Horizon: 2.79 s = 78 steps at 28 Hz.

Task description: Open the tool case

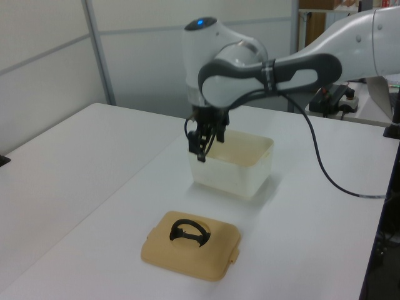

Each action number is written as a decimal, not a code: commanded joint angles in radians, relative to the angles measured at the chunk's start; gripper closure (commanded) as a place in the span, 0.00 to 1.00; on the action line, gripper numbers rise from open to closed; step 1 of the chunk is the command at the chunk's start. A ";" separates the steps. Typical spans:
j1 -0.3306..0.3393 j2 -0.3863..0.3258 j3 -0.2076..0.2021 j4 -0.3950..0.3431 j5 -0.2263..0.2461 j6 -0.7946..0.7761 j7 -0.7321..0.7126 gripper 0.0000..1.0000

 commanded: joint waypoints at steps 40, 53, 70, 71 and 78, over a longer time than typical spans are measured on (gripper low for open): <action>-0.103 -0.086 -0.030 0.071 0.231 -0.241 -0.294 0.00; -0.103 -0.085 -0.028 0.071 0.231 -0.235 -0.289 0.00; -0.105 -0.086 -0.034 0.074 0.228 -0.235 -0.292 0.00; -0.105 -0.088 -0.034 0.074 0.228 -0.235 -0.291 0.00; -0.103 -0.091 -0.031 0.087 0.228 -0.244 -0.289 0.00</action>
